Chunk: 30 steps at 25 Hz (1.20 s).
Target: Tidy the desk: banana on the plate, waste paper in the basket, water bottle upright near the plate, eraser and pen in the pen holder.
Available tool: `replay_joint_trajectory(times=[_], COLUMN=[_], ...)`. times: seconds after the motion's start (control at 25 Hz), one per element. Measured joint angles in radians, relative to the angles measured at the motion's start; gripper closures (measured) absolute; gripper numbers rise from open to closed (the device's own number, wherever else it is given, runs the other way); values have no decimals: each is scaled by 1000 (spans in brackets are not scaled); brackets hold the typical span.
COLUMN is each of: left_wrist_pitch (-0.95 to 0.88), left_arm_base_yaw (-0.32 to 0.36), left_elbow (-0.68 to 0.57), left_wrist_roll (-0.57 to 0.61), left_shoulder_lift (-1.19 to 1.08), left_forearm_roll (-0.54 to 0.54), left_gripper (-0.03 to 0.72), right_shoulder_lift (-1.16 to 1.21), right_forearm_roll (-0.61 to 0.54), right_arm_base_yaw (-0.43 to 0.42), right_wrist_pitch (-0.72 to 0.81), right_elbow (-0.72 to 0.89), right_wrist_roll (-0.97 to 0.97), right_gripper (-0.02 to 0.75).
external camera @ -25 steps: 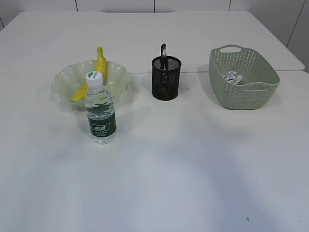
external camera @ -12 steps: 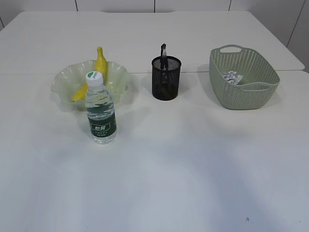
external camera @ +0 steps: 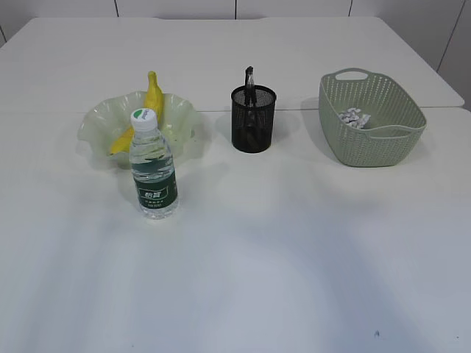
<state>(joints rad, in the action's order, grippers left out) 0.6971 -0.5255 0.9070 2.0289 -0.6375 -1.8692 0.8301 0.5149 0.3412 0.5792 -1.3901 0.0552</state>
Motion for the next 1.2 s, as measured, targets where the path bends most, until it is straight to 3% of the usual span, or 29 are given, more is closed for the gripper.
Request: replay_joint_trajectory(times=[0.24, 0.72, 1.2], left_wrist_pitch=[-30, -32, -104], left_arm_base_yaw=[0, 0, 0], left_elbow=[-20, -20, -20], left_wrist_roll=[-15, -17, -18], left_shoulder_lift=[0, 0, 0], left_forearm_roll=[0, 0, 0], left_gripper=[357, 358, 358], right_shoulder_lift=[-53, -248, -402], right_forearm_roll=[-2, -44, -75], right_arm_base_yaw=[0, 0, 0], right_wrist_pitch=[12, 26, 194], right_elbow=[16, 213, 245], right_wrist_roll=[0, 0, 0], right_gripper=[487, 488, 489])
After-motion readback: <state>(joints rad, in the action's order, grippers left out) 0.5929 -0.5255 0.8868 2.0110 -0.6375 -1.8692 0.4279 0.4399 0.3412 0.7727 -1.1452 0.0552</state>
